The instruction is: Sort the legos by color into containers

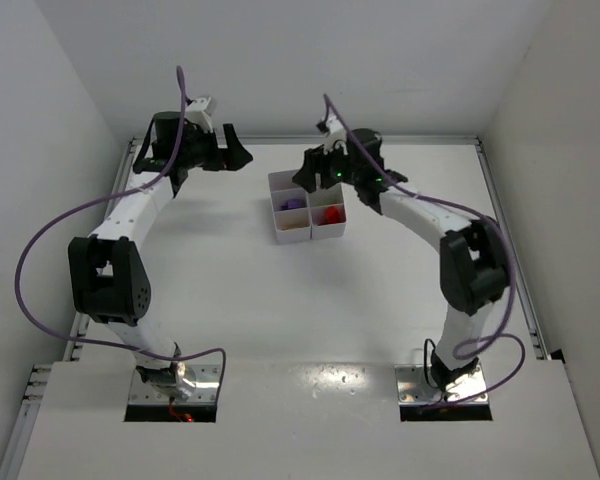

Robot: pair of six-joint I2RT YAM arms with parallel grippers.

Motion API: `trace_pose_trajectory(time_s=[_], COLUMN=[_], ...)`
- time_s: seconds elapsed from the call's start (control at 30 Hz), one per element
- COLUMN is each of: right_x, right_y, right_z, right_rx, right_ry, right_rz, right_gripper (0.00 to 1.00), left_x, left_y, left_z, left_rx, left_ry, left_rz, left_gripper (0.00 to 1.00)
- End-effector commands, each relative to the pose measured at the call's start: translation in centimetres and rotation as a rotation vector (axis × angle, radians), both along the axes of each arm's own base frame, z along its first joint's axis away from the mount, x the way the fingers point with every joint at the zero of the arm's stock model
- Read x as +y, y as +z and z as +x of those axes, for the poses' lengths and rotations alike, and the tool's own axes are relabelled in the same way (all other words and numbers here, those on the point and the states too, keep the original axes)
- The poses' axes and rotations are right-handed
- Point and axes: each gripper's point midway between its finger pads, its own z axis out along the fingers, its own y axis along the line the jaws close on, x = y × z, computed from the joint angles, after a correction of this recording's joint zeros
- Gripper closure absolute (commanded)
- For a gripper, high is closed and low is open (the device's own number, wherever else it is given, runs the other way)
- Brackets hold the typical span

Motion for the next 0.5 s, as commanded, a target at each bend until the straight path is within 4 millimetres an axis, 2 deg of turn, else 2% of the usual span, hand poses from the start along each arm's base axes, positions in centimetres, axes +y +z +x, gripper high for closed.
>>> trace_pose_trajectory(time_s=[0.0, 0.03, 0.07, 0.1, 0.13, 0.2, 0.23, 0.27, 0.3, 0.33, 0.4, 0.43, 0.47], right_x=[-5.0, -6.5, -8.0, -9.6, -12.4, -15.4, -17.7, -18.7, -20.6, -21.4, -23.1, -24.9, -25.5], right_y=[11.5, 9.6, 9.0, 9.4, 7.0, 4.6, 3.4, 2.9, 1.5, 0.3, -1.6, -2.2, -2.7], right_z=[0.9, 0.3, 0.1, -0.5, -1.1, -2.1, -2.6, -3.2, -3.6, -4.4, -5.4, -5.5, -5.9], right_rx=[-0.205, -0.155, -0.14, -0.139, -0.059, -0.019, 0.033, 0.029, 0.072, 0.118, 0.177, 0.196, 0.221], right_ry=[-0.107, -0.123, -0.143, -0.166, -0.203, -0.223, -0.256, -0.232, -0.26, -0.257, -0.269, -0.311, -0.317], right_rz=[0.088, 0.044, 0.022, 0.009, -0.015, -0.1, -0.134, -0.178, -0.2, -0.211, -0.221, -0.219, -0.21], right_gripper=[0.33, 0.32, 0.32, 0.32, 0.32, 0.32, 0.32, 0.32, 0.32, 0.32, 0.32, 0.32, 0.32], left_x=[-1.0, -0.7, -0.7, 0.0, 0.2, 1.3, 1.5, 1.8, 2.1, 2.1, 2.8, 3.3, 3.6], left_y=[0.8, -0.1, 0.0, -1.2, -1.7, -3.0, -3.3, -4.3, -4.7, -4.8, -6.7, -7.6, -8.0], left_z=[-1.1, -1.5, -1.5, -1.4, -1.8, -1.9, -2.0, -2.4, -2.9, -3.2, -4.3, -4.6, -5.0], left_rx=[-0.04, -0.002, -0.001, 0.031, 0.065, 0.101, 0.117, 0.14, 0.149, 0.153, 0.183, 0.2, 0.21], left_ry=[-0.043, -0.03, -0.026, 0.008, 0.026, 0.062, 0.073, 0.074, 0.076, 0.075, 0.075, 0.087, 0.099], left_rz=[0.074, 0.093, 0.115, 0.146, 0.167, 0.221, 0.231, 0.251, 0.268, 0.269, 0.312, 0.337, 0.347], left_gripper=[0.0, 0.0, 0.0, 0.0, 0.0, 0.0, 0.0, 0.0, 0.0, 0.0, 0.0, 0.0, 0.0])
